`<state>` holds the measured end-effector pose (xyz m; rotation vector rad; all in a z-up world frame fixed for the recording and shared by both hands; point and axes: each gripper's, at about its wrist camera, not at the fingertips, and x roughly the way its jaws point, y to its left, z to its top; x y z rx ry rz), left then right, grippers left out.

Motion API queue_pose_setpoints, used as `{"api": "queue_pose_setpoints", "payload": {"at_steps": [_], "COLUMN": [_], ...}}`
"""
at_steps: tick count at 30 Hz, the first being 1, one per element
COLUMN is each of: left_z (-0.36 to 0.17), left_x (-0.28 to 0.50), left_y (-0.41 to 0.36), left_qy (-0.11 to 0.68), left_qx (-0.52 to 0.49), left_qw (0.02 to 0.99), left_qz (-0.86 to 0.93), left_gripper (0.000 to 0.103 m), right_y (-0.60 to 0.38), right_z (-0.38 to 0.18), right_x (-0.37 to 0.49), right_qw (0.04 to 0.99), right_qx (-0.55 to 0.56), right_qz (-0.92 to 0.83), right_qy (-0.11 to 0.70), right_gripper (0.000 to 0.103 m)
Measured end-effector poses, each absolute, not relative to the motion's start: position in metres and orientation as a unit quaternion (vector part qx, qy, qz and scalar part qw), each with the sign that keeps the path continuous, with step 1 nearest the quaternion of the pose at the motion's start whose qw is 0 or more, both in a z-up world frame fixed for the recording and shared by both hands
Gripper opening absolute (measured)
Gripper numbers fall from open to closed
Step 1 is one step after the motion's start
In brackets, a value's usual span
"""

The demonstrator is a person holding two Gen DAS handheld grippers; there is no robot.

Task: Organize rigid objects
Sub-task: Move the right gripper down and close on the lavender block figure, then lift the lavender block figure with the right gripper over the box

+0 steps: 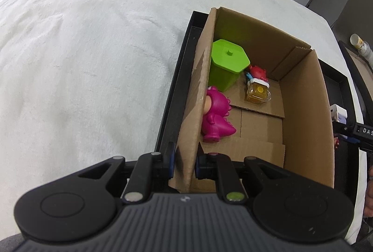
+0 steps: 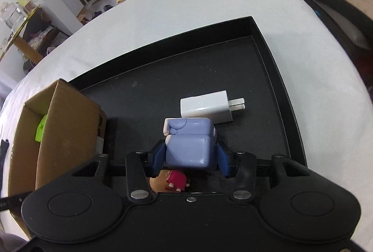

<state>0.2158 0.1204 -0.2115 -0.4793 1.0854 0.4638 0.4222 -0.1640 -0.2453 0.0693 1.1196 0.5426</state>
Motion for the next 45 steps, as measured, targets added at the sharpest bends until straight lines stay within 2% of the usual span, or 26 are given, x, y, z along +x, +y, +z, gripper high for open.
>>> {"api": "queue_pose_setpoints", "payload": {"at_steps": [14, 24, 33, 45], "left_z": [-0.21, -0.205, -0.203, -0.2], "left_x": [0.217, 0.22, 0.222, 0.221], "left_y": [0.117, 0.116, 0.117, 0.118], "left_qy": [0.507, 0.509, 0.512, 0.514], "left_qx": [-0.213, -0.203, -0.194, -0.191], "left_qw": [0.807, 0.81, 0.813, 0.815], "left_qz": [0.215, 0.21, 0.2, 0.185], "left_gripper": [0.015, 0.015, 0.015, 0.015], "right_y": [-0.188, -0.197, -0.18, -0.161], "right_z": [-0.219, -0.193, -0.171, -0.115], "right_x": [0.404, 0.404, 0.394, 0.374], "right_qw": [0.829, 0.837, 0.854, 0.879], "right_qx": [0.026, 0.063, 0.032, 0.009], "right_qz": [0.257, 0.273, 0.274, 0.297], "right_qy": [0.496, 0.471, 0.441, 0.373], "right_gripper": [0.043, 0.042, 0.042, 0.042]}}
